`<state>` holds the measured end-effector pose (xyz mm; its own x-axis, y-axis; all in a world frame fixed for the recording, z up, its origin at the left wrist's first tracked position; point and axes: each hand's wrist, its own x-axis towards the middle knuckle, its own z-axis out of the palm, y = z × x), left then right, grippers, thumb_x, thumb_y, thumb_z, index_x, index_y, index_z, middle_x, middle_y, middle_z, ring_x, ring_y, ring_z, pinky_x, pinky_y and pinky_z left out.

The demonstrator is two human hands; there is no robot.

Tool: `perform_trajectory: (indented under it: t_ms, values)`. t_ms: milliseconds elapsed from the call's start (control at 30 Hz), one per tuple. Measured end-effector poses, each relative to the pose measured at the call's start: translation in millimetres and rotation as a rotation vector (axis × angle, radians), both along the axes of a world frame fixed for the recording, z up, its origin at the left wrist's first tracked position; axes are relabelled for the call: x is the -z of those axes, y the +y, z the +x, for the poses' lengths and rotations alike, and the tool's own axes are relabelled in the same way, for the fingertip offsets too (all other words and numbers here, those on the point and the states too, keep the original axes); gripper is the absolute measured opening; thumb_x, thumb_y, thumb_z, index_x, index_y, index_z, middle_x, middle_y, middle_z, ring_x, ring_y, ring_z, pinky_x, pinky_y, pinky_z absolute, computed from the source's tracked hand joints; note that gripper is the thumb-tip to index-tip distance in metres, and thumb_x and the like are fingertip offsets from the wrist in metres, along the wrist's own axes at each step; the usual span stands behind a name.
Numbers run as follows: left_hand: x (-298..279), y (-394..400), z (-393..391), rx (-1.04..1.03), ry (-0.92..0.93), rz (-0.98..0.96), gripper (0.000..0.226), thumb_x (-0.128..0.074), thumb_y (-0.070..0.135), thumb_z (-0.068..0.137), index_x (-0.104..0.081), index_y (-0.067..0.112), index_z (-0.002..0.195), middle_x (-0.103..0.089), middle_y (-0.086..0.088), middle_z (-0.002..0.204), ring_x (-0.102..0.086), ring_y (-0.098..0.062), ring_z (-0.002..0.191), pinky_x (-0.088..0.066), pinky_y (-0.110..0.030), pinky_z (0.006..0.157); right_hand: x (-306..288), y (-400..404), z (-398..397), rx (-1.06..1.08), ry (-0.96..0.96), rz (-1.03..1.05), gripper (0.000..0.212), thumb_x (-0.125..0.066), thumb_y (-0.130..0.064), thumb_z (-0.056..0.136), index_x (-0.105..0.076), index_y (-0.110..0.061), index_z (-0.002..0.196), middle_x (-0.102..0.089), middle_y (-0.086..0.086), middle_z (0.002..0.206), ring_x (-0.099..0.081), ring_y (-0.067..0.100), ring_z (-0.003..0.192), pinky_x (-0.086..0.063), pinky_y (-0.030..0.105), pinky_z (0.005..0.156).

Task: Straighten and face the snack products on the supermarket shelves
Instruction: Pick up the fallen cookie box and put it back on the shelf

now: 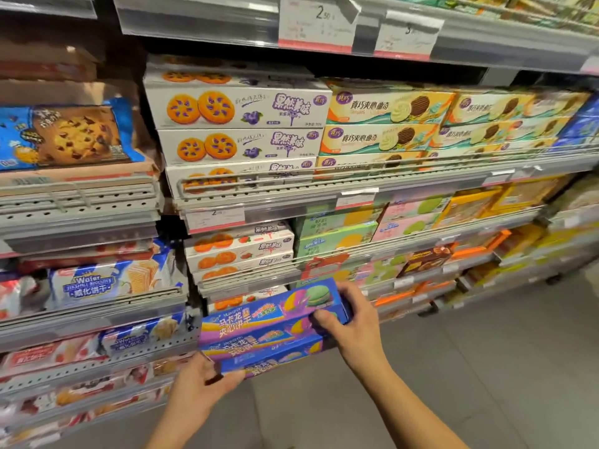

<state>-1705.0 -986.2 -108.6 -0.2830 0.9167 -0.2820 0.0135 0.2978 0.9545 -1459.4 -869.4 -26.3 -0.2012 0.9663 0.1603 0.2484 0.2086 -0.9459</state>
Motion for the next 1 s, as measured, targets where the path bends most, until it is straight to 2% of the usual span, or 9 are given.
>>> perform_trajectory:
  t_ms: [67,200,300,400,467,567,800,900,1000]
  values:
    - [15,-2,7,0.013,-0.048,-0.044,0.082,-0.1,0.048,0.042,-0.064,0.014,0.108,-0.079,0.006,0.099,-0.075,-0.016,0.095,-0.058,-0.018,0.072,0,3,3,-0.031,-0.07,0.05,0.049,-0.079,-0.053,0.068,-0.063,-0.024,0.105,-0.073,-0.01,0.096,-0.071,0.016,0.088,-0.057,0.032,0.074]
    - [43,-7,13,0.112,-0.024,-0.133,0.071,-0.097,0.042,0.054,-0.065,0.02,0.114,-0.078,0.006,0.105,-0.071,-0.011,0.105,-0.052,-0.018,0.087,1,8,11,-0.1,-0.185,0.113,0.055,-0.083,-0.063,0.064,-0.063,-0.026,0.098,-0.071,-0.009,0.089,-0.069,0.015,0.08,-0.057,0.04,0.067]
    - [54,-14,11,0.166,0.054,-0.186,0.046,-0.083,0.011,0.081,-0.063,0.022,0.121,-0.078,0.012,0.106,-0.068,-0.003,0.108,-0.048,-0.008,0.087,7,17,23,-0.161,-0.451,0.304,0.067,-0.072,-0.083,0.063,-0.064,-0.027,0.099,-0.065,-0.013,0.085,-0.062,0.008,0.075,-0.053,0.032,0.061]
    - [61,-14,2,0.11,0.107,-0.236,0.027,-0.071,0.011,0.093,-0.066,0.018,0.118,-0.078,0.009,0.106,-0.071,-0.005,0.103,-0.052,-0.025,0.098,14,28,37,-0.22,-0.646,0.371,0.076,-0.061,-0.093,0.061,-0.063,-0.029,0.101,-0.062,-0.015,0.083,-0.054,0.003,0.071,-0.049,0.029,0.06]
    - [62,-5,0,-0.002,0.101,-0.247,0.02,-0.07,0.014,0.095,-0.068,0.019,0.113,-0.078,0.002,0.104,-0.073,-0.013,0.096,-0.057,-0.035,0.087,20,33,47,-0.244,-0.694,0.334,0.078,-0.057,-0.096,0.06,-0.063,-0.03,0.101,-0.063,-0.014,0.083,-0.054,0.004,0.071,-0.047,0.028,0.059]
    - [59,15,1,-0.152,0.087,-0.213,0.014,-0.069,0.016,0.095,-0.069,0.02,0.108,-0.074,0.003,0.105,-0.07,-0.018,0.096,-0.054,-0.032,0.075,29,40,60,-0.287,-0.764,0.341,0.077,-0.054,-0.098,0.06,-0.06,-0.031,0.096,-0.062,-0.012,0.079,-0.056,0.009,0.068,-0.043,0.028,0.055]
    - [80,71,-25,-0.216,0.176,-0.21,0.013,-0.067,0.023,0.097,-0.063,0.033,0.104,-0.067,0.009,0.111,-0.063,-0.016,0.106,-0.046,-0.033,0.085,33,52,79,-0.277,-0.859,0.322,0.082,-0.05,-0.101,0.06,-0.061,-0.031,0.101,-0.064,-0.014,0.082,-0.059,0.011,0.069,-0.049,0.032,0.055]
    - [91,97,-36,-0.242,0.263,-0.216,0.019,-0.068,0.011,0.094,-0.066,0.023,0.109,-0.07,-0.007,0.109,-0.064,-0.025,0.095,-0.044,-0.033,0.08,32,52,81,-0.253,-0.888,0.323,0.078,-0.054,-0.099,0.062,-0.059,-0.032,0.103,-0.063,-0.016,0.084,-0.059,0.01,0.07,-0.05,0.031,0.055]
    - [118,115,-56,-0.169,0.23,-0.248,0.062,-0.082,0.013,0.083,-0.054,0.011,0.139,-0.065,-0.007,0.128,-0.063,-0.025,0.112,-0.048,-0.034,0.095,30,46,81,-0.21,-0.934,0.304,0.073,-0.058,-0.096,0.064,-0.059,-0.033,0.103,-0.062,-0.017,0.083,-0.06,0.009,0.07,-0.048,0.028,0.053]
